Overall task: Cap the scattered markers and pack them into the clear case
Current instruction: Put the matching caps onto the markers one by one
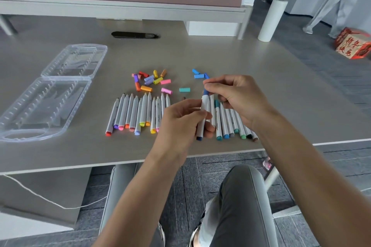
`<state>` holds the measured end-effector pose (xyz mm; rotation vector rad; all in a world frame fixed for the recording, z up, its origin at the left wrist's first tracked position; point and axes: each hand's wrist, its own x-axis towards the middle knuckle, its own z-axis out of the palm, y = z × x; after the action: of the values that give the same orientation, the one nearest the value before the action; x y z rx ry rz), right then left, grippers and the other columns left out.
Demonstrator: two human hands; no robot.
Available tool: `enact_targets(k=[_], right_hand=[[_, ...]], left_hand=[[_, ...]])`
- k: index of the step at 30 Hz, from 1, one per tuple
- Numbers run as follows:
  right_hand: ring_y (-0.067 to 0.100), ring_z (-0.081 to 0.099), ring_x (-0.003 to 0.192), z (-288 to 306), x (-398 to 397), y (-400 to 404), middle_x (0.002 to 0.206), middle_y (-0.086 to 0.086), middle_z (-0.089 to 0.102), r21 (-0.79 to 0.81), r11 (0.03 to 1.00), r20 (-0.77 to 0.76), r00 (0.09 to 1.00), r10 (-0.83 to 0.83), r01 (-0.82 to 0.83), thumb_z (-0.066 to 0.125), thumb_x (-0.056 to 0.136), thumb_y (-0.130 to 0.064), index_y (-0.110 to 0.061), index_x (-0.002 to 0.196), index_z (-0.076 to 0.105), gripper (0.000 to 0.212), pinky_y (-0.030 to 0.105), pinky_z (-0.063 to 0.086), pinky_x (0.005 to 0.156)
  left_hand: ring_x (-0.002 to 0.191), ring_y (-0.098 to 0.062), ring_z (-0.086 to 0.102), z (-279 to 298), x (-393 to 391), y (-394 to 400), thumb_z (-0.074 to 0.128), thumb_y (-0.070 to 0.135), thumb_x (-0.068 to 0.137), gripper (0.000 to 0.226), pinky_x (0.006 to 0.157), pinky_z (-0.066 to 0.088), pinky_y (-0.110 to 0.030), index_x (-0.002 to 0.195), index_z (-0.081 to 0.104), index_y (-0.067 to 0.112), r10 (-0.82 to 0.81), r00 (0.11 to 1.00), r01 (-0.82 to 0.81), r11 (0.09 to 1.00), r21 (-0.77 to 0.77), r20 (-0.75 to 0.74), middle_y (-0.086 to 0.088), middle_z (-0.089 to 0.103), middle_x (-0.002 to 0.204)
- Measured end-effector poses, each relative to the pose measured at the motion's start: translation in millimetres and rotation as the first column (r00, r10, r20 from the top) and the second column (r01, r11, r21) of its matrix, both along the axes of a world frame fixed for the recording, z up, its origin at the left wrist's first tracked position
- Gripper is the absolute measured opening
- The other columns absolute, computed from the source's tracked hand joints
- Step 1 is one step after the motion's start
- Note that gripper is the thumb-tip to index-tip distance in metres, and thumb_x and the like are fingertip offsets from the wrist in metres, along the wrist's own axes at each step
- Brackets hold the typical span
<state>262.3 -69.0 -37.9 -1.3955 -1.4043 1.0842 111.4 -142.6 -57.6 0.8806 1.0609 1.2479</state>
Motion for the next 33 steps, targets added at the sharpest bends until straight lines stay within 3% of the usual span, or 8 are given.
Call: enact_targets(k=[6,8,11,17,21,23,28,33], right_hand=[[-0.001,0.055,0.058,-0.8,-4.3,4.5,0.083,-0.006,0.078,-0.076,0.997,0.018,1.000,0.013,-0.012,0.078,0.091,-0.024,-0.021,0.099,0.081,0.009,0.031,0.043,0.072],[0.005,0.052,0.064,1.8,-6.6,11.8,0.086,-0.004,0.078,-0.129,0.991,-0.001,1.000,0.017,-0.017,0.076,0.092,-0.025,-0.021,0.098,0.079,0.008,0.029,0.043,0.068],[0.010,0.046,0.061,3.0,-8.8,26.1,0.080,-0.003,0.072,-0.174,0.984,-0.001,0.999,-0.032,0.032,0.071,0.096,-0.022,-0.018,0.097,0.075,0.006,0.025,0.037,0.057],[0.006,0.047,0.048,-3.0,-21.7,40.4,0.078,0.000,0.074,-0.095,0.995,0.345,0.938,0.026,0.008,0.074,0.093,-0.023,-0.007,0.097,0.075,0.016,0.017,0.035,0.044],[0.017,0.068,0.070,-18.2,-35.2,50.8,0.083,0.002,0.078,-0.036,0.999,0.533,0.846,0.021,-0.003,0.080,0.086,-0.030,-0.020,0.079,0.078,0.012,0.036,0.060,0.071],[0.016,0.071,0.077,-23.1,-37.1,53.9,0.078,-0.004,0.076,-0.017,1.000,0.590,0.808,-0.003,0.016,0.081,0.085,-0.035,-0.024,0.075,0.076,0.016,0.043,0.062,0.080],[0.023,0.065,0.065,-22.6,-23.0,52.1,0.071,0.007,0.070,0.072,0.996,0.654,0.752,-0.083,0.047,0.066,0.093,-0.029,-0.008,0.085,0.076,0.025,0.039,0.058,0.070],[0.027,0.070,0.072,-13.7,1.5,43.1,0.077,0.003,0.075,0.028,0.999,0.706,0.707,-0.042,0.031,0.067,0.093,-0.023,-0.019,0.078,0.075,0.017,0.044,0.060,0.074]], left_hand=[[0.061,-0.024,0.068,-0.2,-11.4,4.6,0.059,0.000,0.098,0.020,0.064,0.060,-0.037,0.115,0.067,0.001,-0.015,1.000,0.015,0.999,-0.036,0.011,-0.016,0.074,0.083],[0.066,-0.027,0.071,1.8,-15.9,9.0,0.058,0.008,0.100,0.016,0.072,0.062,-0.042,0.107,0.071,0.003,-0.005,0.999,0.004,1.000,-0.021,-0.031,-0.015,0.074,0.084],[0.066,-0.025,0.066,2.4,-22.0,11.5,0.055,0.019,0.102,0.030,0.067,0.058,-0.036,0.091,0.074,0.000,0.108,0.986,-0.104,0.994,0.034,-0.131,-0.014,0.069,0.078],[0.067,-0.026,0.063,2.2,-30.9,3.6,0.053,0.026,0.104,0.035,0.066,0.048,-0.038,0.096,0.073,-0.001,0.089,0.988,-0.087,0.996,0.025,-0.128,-0.012,0.069,0.074],[0.066,-0.026,0.066,0.4,-28.8,-0.5,0.050,0.029,0.105,0.037,0.068,0.050,-0.039,0.096,0.073,0.002,0.008,0.997,-0.010,1.000,-0.028,-0.073,-0.012,0.071,0.076],[0.067,-0.026,0.066,-1.7,-28.0,-0.7,0.050,0.029,0.105,0.036,0.066,0.050,-0.037,0.097,0.073,0.002,0.006,0.997,-0.008,0.999,-0.034,-0.077,-0.011,0.071,0.076],[0.065,-0.024,0.065,-6.9,-29.8,1.1,0.051,0.026,0.105,0.035,0.064,0.050,-0.035,0.094,0.073,0.002,0.005,0.997,-0.008,0.999,-0.040,-0.072,-0.013,0.070,0.075],[0.061,-0.024,0.064,-7.9,-27.3,4.3,0.053,0.024,0.104,0.033,0.061,0.049,-0.034,0.089,0.074,0.003,0.046,0.999,-0.047,0.997,-0.058,-0.006,-0.015,0.069,0.074]])
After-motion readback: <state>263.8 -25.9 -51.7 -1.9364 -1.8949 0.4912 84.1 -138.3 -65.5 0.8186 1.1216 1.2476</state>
